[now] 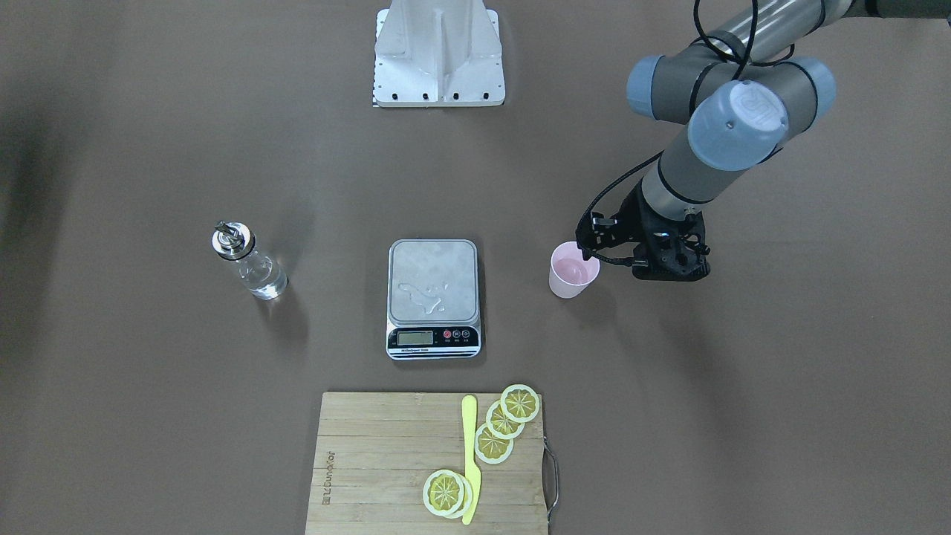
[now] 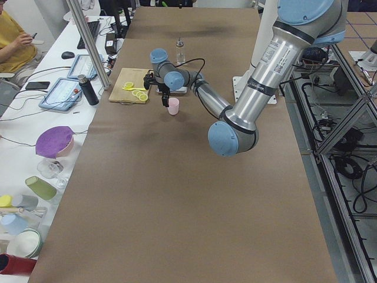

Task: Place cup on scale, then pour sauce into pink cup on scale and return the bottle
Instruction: 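Reach the left gripper to the pink cup and grasp it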

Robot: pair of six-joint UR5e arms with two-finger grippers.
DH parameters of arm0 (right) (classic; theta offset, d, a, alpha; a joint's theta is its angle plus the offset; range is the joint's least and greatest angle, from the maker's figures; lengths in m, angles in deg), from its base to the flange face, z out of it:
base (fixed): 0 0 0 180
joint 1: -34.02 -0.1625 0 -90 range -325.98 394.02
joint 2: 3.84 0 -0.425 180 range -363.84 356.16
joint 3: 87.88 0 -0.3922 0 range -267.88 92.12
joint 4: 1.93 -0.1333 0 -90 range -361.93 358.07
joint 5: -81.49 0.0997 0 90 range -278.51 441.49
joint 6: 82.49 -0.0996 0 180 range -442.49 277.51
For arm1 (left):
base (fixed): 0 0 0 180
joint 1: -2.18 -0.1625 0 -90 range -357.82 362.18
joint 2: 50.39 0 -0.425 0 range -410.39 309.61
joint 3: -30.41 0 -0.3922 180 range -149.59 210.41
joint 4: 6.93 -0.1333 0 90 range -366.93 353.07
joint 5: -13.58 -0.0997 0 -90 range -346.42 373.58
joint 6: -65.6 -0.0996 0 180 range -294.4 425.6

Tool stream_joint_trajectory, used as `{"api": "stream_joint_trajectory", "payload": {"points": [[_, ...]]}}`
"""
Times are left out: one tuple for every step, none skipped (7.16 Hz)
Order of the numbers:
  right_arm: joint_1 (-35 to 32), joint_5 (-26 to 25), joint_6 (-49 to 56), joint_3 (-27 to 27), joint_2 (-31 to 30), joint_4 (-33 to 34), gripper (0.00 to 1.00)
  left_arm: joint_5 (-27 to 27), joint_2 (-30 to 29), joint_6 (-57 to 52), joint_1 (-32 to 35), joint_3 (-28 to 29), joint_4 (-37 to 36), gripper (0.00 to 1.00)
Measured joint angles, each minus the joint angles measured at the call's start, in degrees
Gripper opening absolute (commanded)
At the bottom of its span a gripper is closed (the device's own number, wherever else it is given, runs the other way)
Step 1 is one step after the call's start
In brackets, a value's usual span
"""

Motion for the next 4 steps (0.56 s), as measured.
{"api": "stream_joint_trajectory", "payload": {"points": [[-0.05, -0.01, 0.0, -0.06, -0.01, 0.0, 1.0, -0.44, 0.03, -0.05, -0.65, 0.19, 0.04, 0.69], [-0.07, -0.06, -0.02, -0.09, 0.0, 0.0, 1.0, -0.65, -0.01, -0.19, -1.38, 0.7, 0.08, 0.66], [-0.09, -0.34, -0.04, -0.09, 0.07, 0.0, 1.0, -0.73, -0.11, -0.31, -2.12, 1.57, 0.51, 0.66], [-0.09, -0.81, -0.04, -0.14, 0.17, 0.0, 1.0, -0.76, -0.15, -0.41, -2.65, 2.84, 2.14, 0.61]]}}
